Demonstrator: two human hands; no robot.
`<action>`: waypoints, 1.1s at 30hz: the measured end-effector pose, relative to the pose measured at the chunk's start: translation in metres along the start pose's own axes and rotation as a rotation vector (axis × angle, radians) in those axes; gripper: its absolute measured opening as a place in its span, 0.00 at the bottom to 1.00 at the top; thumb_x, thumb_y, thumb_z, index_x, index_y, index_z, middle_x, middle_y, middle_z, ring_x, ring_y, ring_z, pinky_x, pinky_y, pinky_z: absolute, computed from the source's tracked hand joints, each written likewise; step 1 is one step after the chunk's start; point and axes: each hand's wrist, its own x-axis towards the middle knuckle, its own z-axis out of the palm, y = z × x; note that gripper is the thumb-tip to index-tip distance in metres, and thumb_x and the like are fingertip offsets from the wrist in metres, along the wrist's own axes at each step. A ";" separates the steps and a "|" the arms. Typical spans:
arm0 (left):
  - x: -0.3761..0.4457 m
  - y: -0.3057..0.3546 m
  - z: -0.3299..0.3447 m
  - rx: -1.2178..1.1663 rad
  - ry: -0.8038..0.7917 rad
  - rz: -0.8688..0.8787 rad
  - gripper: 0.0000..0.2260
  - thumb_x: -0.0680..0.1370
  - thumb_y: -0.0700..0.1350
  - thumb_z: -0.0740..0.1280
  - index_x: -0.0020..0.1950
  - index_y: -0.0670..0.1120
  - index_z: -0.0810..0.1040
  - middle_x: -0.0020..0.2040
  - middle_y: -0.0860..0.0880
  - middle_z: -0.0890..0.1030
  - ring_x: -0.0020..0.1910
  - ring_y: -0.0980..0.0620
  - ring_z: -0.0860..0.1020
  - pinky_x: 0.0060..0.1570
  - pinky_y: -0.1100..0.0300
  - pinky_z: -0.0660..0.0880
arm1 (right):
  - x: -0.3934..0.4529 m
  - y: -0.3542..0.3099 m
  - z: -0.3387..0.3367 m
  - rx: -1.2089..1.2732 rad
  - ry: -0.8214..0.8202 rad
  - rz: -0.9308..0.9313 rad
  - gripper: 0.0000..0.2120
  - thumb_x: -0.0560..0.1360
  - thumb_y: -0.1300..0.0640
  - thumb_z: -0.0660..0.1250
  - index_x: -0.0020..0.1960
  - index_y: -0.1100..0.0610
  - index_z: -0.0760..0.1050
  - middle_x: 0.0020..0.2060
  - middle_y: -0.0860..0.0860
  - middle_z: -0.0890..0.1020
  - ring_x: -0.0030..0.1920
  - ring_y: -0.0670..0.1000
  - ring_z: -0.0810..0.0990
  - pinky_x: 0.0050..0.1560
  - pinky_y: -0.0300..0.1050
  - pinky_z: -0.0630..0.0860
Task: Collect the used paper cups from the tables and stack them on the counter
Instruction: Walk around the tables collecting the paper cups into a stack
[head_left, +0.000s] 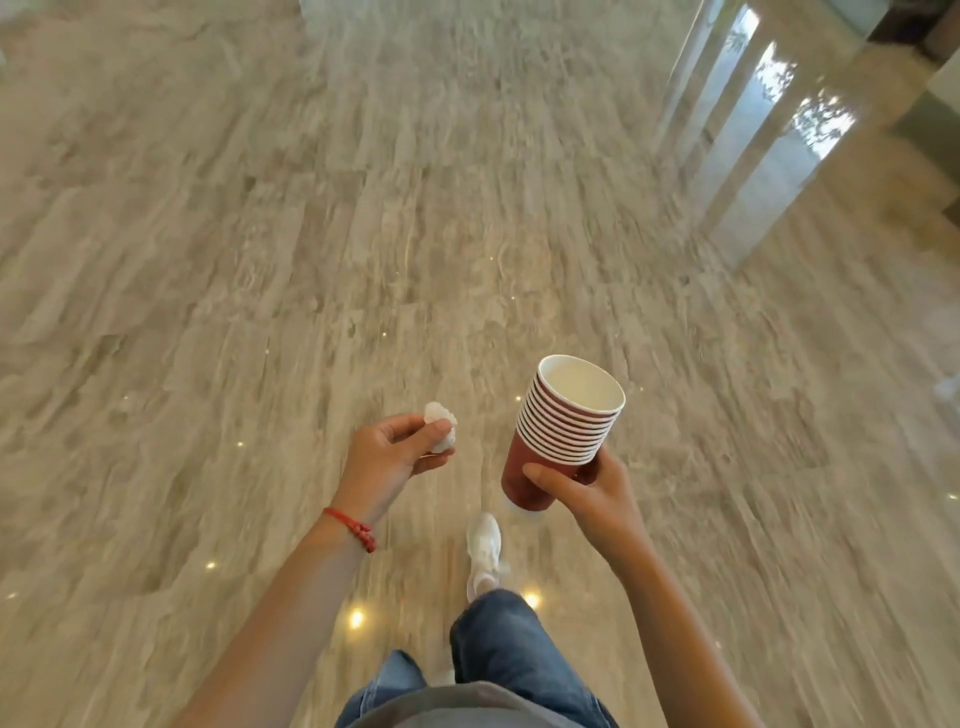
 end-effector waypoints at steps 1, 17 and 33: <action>0.026 0.005 0.005 0.005 0.001 0.003 0.01 0.71 0.39 0.71 0.39 0.44 0.82 0.36 0.47 0.84 0.36 0.52 0.83 0.36 0.65 0.79 | 0.028 -0.003 0.000 -0.004 0.000 -0.007 0.18 0.65 0.64 0.76 0.51 0.51 0.76 0.44 0.42 0.85 0.46 0.42 0.83 0.41 0.32 0.77; 0.394 0.182 0.071 -0.003 0.032 0.064 0.04 0.68 0.44 0.72 0.41 0.45 0.83 0.38 0.48 0.85 0.40 0.51 0.83 0.40 0.63 0.79 | 0.448 -0.137 0.007 0.011 -0.023 -0.058 0.17 0.66 0.66 0.75 0.50 0.51 0.77 0.40 0.41 0.85 0.44 0.41 0.83 0.41 0.32 0.77; 0.804 0.368 0.113 0.000 -0.074 0.071 0.12 0.62 0.49 0.73 0.41 0.44 0.83 0.36 0.49 0.85 0.38 0.51 0.83 0.37 0.64 0.78 | 0.851 -0.250 0.060 0.006 0.049 -0.042 0.17 0.65 0.66 0.76 0.50 0.53 0.76 0.39 0.41 0.84 0.43 0.40 0.82 0.39 0.31 0.76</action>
